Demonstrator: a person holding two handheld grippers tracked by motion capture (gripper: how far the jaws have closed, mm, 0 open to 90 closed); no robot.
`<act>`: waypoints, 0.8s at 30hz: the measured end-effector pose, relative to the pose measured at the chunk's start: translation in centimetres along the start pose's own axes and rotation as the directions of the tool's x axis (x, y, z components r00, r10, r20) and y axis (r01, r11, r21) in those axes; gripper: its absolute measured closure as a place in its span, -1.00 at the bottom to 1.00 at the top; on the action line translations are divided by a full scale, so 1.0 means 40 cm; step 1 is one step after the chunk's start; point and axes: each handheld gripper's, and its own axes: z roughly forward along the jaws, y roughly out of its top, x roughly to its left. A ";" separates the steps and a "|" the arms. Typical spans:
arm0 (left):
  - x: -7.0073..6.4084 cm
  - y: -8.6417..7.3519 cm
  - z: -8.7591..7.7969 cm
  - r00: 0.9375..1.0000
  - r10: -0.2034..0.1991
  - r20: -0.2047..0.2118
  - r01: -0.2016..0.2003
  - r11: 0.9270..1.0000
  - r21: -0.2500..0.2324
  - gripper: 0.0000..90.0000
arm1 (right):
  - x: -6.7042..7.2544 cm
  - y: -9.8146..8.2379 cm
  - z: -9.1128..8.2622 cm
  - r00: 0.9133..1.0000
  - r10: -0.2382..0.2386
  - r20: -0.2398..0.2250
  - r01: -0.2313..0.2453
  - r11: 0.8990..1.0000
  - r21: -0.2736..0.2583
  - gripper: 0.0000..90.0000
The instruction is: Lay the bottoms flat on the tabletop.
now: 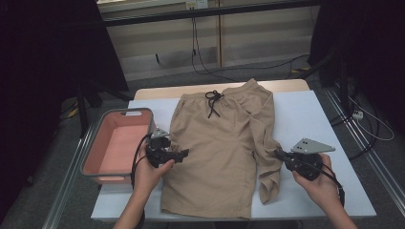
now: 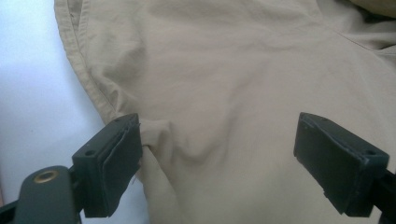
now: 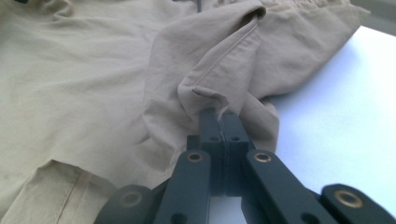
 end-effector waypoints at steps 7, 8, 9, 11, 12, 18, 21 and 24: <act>-0.001 0.000 0.001 1.000 0.000 -0.001 0.000 1.000 0.001 -0.66 | -0.016 -0.026 -0.015 1.000 0.008 0.016 -0.008 1.000 0.022 1.00; -0.001 0.000 0.001 1.000 0.001 -0.001 -0.001 1.000 0.001 -0.66 | -0.018 -0.028 -0.016 1.000 0.009 0.018 -0.010 1.000 0.024 1.00; -0.001 0.000 0.001 1.000 0.001 -0.001 -0.001 1.000 0.002 -0.66 | -0.019 -0.031 -0.018 1.000 0.012 0.022 -0.013 1.000 0.024 1.00; -0.002 -0.001 0.002 1.000 -0.003 -0.002 0.003 1.000 0.000 -0.66 | -0.023 -0.036 -0.022 1.000 0.012 0.024 -0.013 0.999 0.029 1.00; -0.002 -0.001 0.002 1.000 -0.002 -0.002 0.002 1.000 0.002 -0.66 | -0.024 -0.039 -0.024 1.000 0.012 0.027 -0.013 0.999 0.034 1.00; -0.002 0.000 0.002 1.000 -0.001 -0.001 0.001 1.000 0.003 -0.66 | -0.031 -0.061 -0.031 0.999 0.015 0.038 -0.017 0.998 0.057 1.00; -0.002 -0.001 0.002 1.000 -0.002 -0.001 0.002 1.000 0.003 -0.66 | -0.035 -0.072 -0.037 0.999 0.016 0.045 -0.019 0.998 0.067 1.00; -0.002 0.000 0.002 1.000 0.000 -0.001 0.000 1.000 0.005 -0.66 | -0.037 -0.085 -0.045 0.999 0.016 0.049 -0.020 0.996 0.083 1.00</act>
